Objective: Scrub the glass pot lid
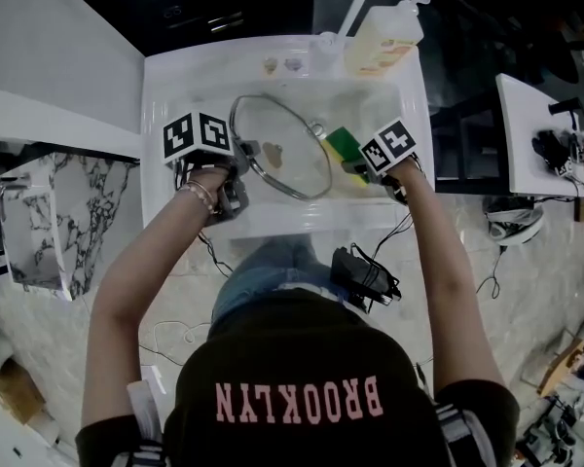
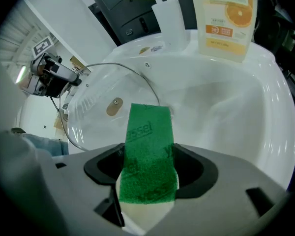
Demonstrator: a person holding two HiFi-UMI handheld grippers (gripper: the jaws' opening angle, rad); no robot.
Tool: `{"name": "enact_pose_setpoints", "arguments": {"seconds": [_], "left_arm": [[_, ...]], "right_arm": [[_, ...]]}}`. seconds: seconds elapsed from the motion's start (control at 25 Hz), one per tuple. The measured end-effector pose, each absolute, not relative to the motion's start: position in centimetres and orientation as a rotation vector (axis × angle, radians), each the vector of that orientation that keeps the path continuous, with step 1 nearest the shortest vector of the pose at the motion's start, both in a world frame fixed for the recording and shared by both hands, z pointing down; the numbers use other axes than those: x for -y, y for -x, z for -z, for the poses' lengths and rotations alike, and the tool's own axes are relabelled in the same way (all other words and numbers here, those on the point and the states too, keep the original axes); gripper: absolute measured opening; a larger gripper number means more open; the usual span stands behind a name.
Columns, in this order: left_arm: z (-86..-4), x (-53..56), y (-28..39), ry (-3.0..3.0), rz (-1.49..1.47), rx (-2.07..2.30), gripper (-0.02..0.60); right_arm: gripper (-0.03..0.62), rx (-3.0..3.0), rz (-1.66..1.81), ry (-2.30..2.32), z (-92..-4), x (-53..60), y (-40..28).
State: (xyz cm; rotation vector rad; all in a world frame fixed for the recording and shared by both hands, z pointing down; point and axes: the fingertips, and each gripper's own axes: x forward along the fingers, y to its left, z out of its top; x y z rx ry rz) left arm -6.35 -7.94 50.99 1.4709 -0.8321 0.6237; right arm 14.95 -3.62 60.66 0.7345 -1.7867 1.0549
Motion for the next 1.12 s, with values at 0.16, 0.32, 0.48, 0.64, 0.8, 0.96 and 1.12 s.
{"name": "enact_pose_setpoints", "arguments": {"seconds": [0.16, 0.32, 0.48, 0.64, 0.8, 0.96, 1.12], "left_arm": [[-50.1, 8.4, 6.0, -1.488, -0.654, 0.842, 0.091], [-50.0, 8.8, 6.3, -1.437, -0.555, 0.905, 0.089], [-51.5, 8.3, 7.1, -1.352, -0.464, 0.952, 0.077], [-52.7, 8.2, 7.7, -1.319, -0.441, 0.981, 0.067], [-51.3, 8.8, 7.0, -1.393, -0.449, 0.993, 0.069], [-49.2, 9.4, 5.7, -1.485, -0.517, 0.977, 0.081], [-47.9, 9.4, 5.1, -1.526, -0.576, 0.961, 0.087]], "right_arm": [[0.295, 1.823, -1.059, -0.760, -60.1, 3.7, -15.0], [0.295, 1.851, -1.050, -0.771, -59.6, 3.8, -15.0], [0.295, 1.867, -1.045, -0.772, -59.4, 3.9, -14.8], [0.295, 1.871, -1.043, -0.761, -59.5, 3.7, -14.6], [0.295, 1.871, -1.047, -0.753, -59.6, 3.3, -14.9], [0.295, 1.880, -1.052, -0.755, -59.5, 3.2, -15.1], [0.295, 1.910, -1.047, -0.769, -58.7, 3.3, -15.2]]}}
